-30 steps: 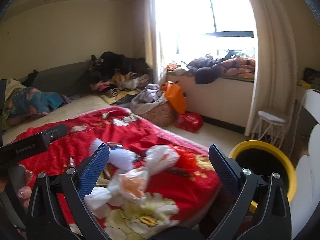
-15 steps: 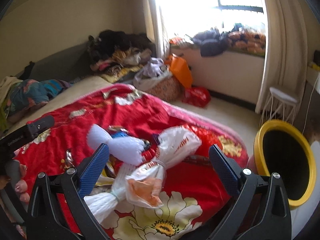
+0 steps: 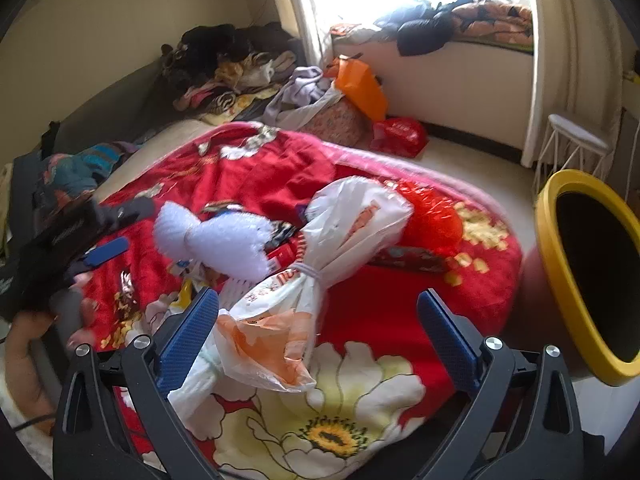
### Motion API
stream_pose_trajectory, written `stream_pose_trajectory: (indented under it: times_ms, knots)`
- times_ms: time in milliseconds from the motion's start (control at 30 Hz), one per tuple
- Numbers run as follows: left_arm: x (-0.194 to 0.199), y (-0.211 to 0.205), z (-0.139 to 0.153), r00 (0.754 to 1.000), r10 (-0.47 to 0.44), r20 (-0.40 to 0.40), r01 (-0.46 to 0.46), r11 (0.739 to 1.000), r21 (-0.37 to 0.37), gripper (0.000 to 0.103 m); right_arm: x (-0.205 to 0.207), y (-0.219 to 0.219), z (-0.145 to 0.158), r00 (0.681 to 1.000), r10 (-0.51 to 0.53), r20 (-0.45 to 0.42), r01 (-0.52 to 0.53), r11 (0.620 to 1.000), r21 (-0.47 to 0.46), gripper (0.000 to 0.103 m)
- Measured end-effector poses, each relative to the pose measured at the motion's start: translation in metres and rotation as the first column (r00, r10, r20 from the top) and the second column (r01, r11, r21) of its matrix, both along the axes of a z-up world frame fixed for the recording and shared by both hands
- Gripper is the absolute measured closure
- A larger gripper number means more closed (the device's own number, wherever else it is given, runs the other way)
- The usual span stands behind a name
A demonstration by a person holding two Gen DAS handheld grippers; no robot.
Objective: Collect trash
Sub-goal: 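Grasp the white foam net with the left tool while the right tool grasps the tied white bag, then carry the foam net and white bag to the yellow bin and release both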
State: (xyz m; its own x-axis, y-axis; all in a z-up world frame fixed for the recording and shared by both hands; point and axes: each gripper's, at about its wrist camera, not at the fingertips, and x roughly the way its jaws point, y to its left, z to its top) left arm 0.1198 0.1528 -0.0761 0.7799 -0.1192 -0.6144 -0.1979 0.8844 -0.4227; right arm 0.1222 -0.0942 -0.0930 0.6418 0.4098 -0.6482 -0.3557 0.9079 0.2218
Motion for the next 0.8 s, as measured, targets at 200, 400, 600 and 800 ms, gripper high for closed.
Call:
stream_pose_trajectory:
  times_ms: [200, 400, 600, 800]
  knots:
    - [0.010, 0.007, -0.018, 1.000, 0.002, -0.026, -0.005, 0.993, -0.121, 0.011, 0.010, 0.013, -0.015, 0.991, 0.078, -0.109, -0.074, 0.997, 0.035, 0.030]
    - [0.011, 0.005, -0.026, 1.000, -0.019, -0.024, 0.014, 0.982, -0.190, 0.036, 0.009, 0.019, -0.020, 0.982, 0.120, -0.146, -0.115, 0.992, 0.043, 0.061]
    - [0.005, 0.002, -0.018, 0.999, -0.033, 0.005, 0.034, 0.980, -0.198, 0.056, 0.004, 0.014, -0.015, 0.987, 0.117, -0.114, -0.112, 0.993, 0.046, 0.072]
    - [-0.007, -0.003, 0.001, 0.998, -0.036, 0.059, 0.045, 0.985, -0.164, 0.070, -0.006, 0.009, -0.003, 0.991, 0.127, -0.043, -0.125, 0.991, 0.046, 0.075]
